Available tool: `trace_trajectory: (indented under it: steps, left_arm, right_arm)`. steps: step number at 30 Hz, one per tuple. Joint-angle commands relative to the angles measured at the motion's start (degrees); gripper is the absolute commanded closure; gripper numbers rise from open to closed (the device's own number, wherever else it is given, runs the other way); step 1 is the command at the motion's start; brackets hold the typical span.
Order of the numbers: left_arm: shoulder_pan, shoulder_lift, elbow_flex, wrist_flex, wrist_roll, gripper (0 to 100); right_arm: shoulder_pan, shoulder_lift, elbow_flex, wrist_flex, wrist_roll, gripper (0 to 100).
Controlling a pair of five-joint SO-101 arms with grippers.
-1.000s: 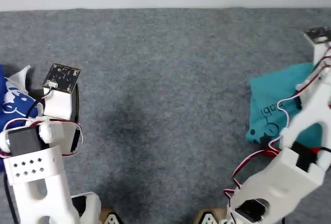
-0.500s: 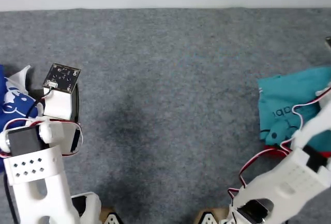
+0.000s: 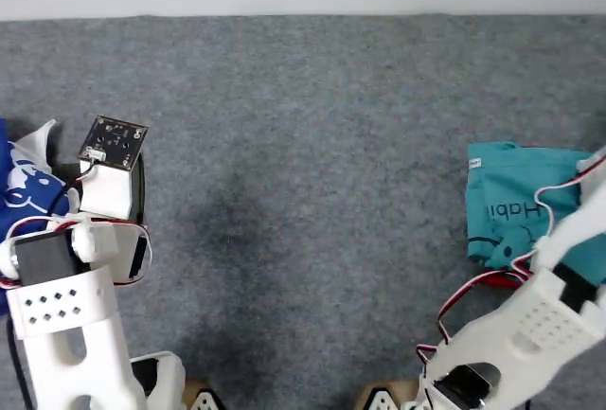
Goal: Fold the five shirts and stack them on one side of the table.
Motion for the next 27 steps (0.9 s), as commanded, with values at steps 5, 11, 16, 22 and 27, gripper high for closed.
trace_trajectory:
  steps: [5,11,16,22,27]
  left_arm:
    - [-0.09,-0.88,-0.57,0.09,-0.70,100]
    - [0.09,-0.88,-0.57,0.09,-0.70,100]
    - [0.09,-0.62,-0.57,0.09,-0.70,100]
    - [0.09,-0.53,-0.57,0.00,-0.70,100]
    - [0.09,-0.44,-0.48,0.00,-0.70,100]
  right_arm:
    - [-3.65,-4.44,13.36,2.42,-0.70,99.4]
    - [-6.20,-2.59,28.84,-1.89,-1.05,99.0]
    - [-10.51,-0.04,38.86,-6.02,-1.05,99.0]
    - [-10.51,-5.23,36.04,-3.30,-0.62,99.0]
    - [-10.59,-12.53,28.66,-4.18,-0.79,99.0]
